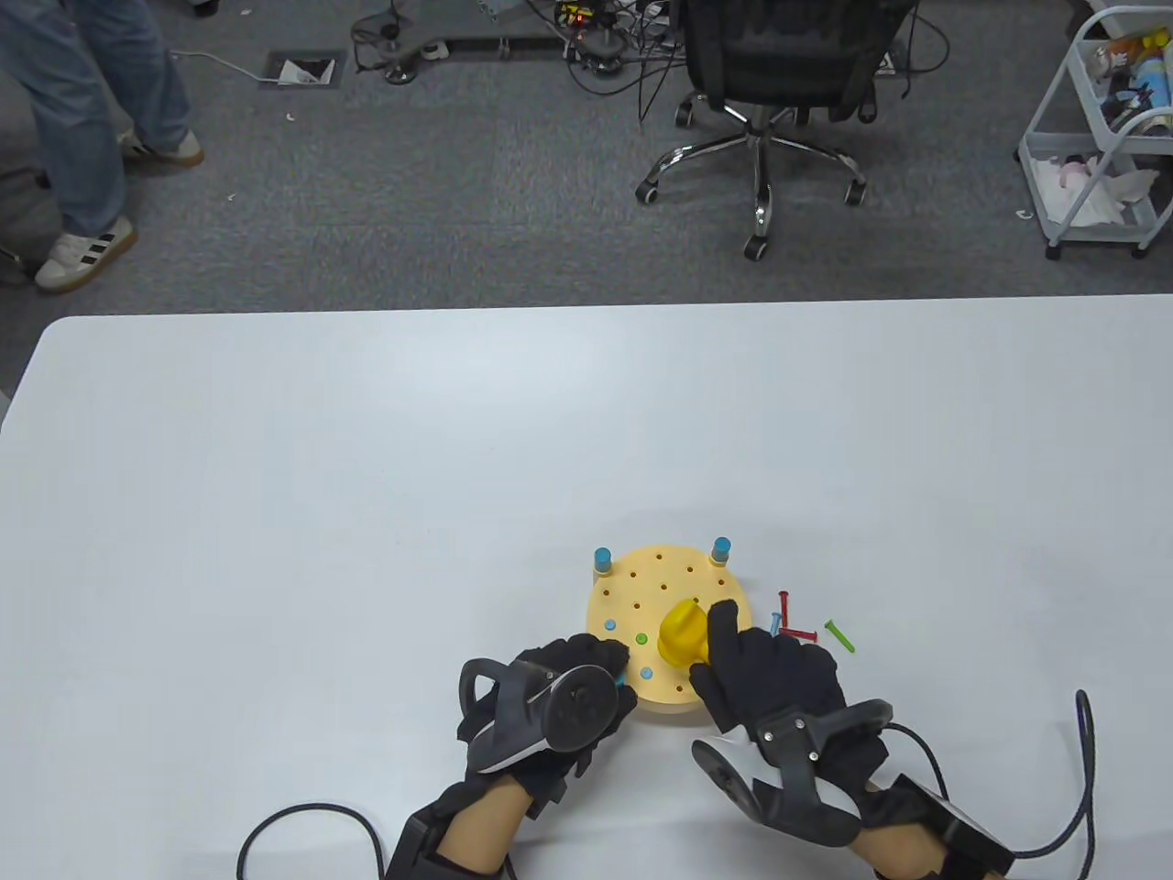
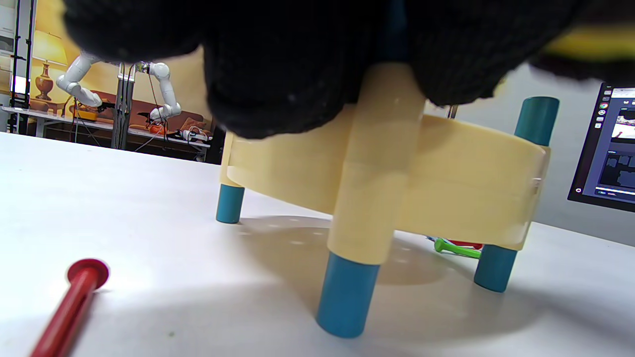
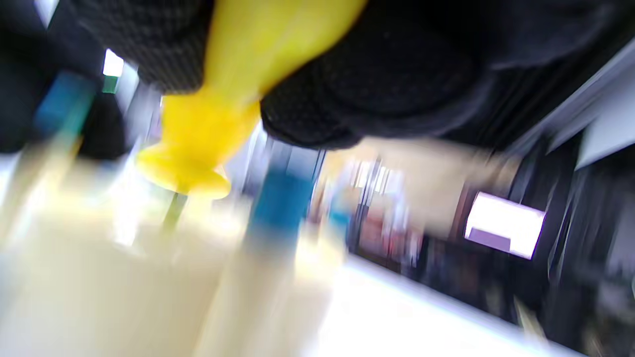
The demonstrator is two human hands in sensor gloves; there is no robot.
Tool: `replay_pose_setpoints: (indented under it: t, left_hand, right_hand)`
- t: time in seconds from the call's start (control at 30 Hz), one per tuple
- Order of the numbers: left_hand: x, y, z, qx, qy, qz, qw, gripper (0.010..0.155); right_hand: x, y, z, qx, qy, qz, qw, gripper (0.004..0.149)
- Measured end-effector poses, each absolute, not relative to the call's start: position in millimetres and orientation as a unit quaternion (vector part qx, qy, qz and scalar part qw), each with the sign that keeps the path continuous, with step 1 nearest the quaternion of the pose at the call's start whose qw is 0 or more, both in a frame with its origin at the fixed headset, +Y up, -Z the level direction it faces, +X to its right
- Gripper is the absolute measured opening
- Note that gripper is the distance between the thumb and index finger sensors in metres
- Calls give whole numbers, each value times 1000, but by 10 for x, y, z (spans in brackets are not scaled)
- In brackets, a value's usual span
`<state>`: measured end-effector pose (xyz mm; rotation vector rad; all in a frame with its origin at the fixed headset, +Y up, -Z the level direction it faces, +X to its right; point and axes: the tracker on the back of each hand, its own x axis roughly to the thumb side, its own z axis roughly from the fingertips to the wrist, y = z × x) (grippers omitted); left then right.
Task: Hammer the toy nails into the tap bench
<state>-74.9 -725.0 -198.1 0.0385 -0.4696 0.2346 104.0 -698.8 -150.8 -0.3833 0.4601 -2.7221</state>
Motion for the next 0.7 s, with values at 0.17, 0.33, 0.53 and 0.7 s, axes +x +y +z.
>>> replay_pose_setpoints:
  t: [0.17,0.33,0.53,0.7]
  left_hand:
    - [-749,-7252,-1983,18,-230,116,966,56]
    - [-747,-7251,-1985,19,-231,113,966,55]
    - [-750,-7253,-1983,20,-231,112,966,55]
    - [-750,-7252,-1991,16,-231,116,966,55]
  right_hand:
    - [1077,-6751,-1504,-121,286,-947,75,68]
    - [919,-6978,-1453,-107,240,-937,232,69]
    - [1100,-6667,-1606,-85,253,-962,55,68]
    - [1085,-6673,-1540,-118,279,-951,52,68]
